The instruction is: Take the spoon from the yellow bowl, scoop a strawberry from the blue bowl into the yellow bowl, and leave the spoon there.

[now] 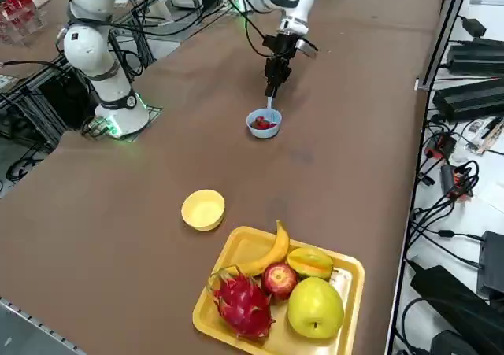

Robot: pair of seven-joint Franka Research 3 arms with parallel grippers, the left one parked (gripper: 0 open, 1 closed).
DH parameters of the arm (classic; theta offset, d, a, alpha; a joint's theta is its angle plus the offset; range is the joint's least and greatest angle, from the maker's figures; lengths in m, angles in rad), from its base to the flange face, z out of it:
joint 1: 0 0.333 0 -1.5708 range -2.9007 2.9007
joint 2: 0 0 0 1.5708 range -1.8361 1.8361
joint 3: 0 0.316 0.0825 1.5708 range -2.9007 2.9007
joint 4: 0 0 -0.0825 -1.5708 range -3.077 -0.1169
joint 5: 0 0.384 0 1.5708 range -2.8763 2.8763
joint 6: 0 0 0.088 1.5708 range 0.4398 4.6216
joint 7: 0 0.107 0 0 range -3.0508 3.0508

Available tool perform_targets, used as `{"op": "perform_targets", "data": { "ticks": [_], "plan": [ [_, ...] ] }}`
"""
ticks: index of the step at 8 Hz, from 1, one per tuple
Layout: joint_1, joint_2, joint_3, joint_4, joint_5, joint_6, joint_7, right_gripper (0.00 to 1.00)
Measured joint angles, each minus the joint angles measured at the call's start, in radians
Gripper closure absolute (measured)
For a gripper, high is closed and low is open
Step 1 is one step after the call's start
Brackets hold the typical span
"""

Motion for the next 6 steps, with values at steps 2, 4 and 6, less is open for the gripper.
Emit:
{"op": "perform_targets", "data": {
  "ticks": [2,4,6],
  "plan": [
    [0.033,0.034,0.0,0.007,-0.054,-0.036,-0.01,0.89],
    [0.057,0.054,0.0,0.013,-0.086,-0.057,-0.017,0.89],
    [0.08,0.073,0.0,0.013,-0.115,-0.078,-0.032,0.89]
  ]
}}
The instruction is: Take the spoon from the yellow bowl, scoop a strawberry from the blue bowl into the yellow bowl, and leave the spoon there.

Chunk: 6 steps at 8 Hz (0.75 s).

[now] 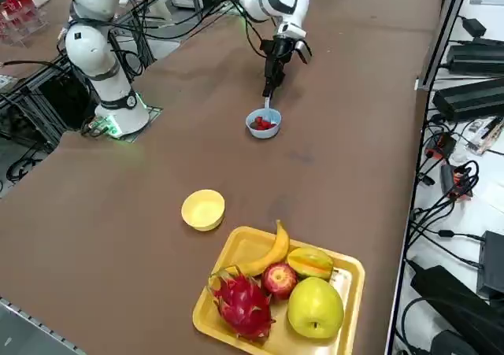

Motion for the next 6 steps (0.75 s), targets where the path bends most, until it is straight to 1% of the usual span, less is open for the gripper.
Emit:
{"op": "perform_targets", "data": {
  "ticks": [4,6],
  "plan": [
    [0.056,0.044,-0.001,0.004,-0.053,-0.051,-0.034,0.89],
    [0.067,0.052,-0.002,0.004,-0.07,-0.069,-0.035,0.89]
  ]
}}
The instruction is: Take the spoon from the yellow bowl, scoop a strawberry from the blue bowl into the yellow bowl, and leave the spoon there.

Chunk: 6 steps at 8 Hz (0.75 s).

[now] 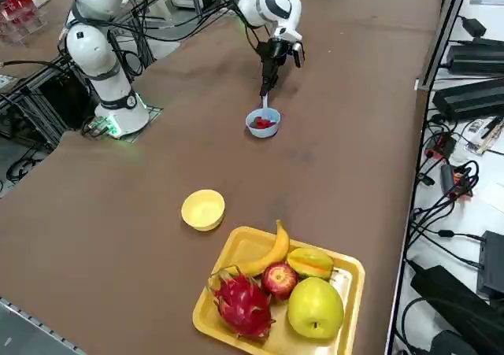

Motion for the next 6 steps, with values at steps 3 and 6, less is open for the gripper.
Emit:
{"op": "perform_targets", "data": {
  "ticks": [3,6],
  "plan": [
    [0.0,0.008,-0.004,0.0,-0.013,-0.021,-0.002,0.89],
    [0.001,0.036,-0.004,0.035,-0.019,-0.051,-0.002,0.89]
  ]
}}
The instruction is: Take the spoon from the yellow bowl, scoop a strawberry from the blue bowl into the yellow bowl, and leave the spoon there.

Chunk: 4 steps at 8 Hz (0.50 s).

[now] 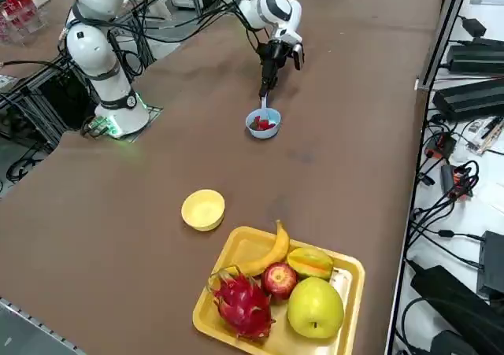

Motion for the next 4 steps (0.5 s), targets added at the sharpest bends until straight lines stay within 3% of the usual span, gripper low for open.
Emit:
{"op": "perform_targets", "data": {
  "ticks": [4],
  "plan": [
    [0.014,0.078,0.0,0.079,-0.015,-0.06,0.0,0.89]
  ]
}}
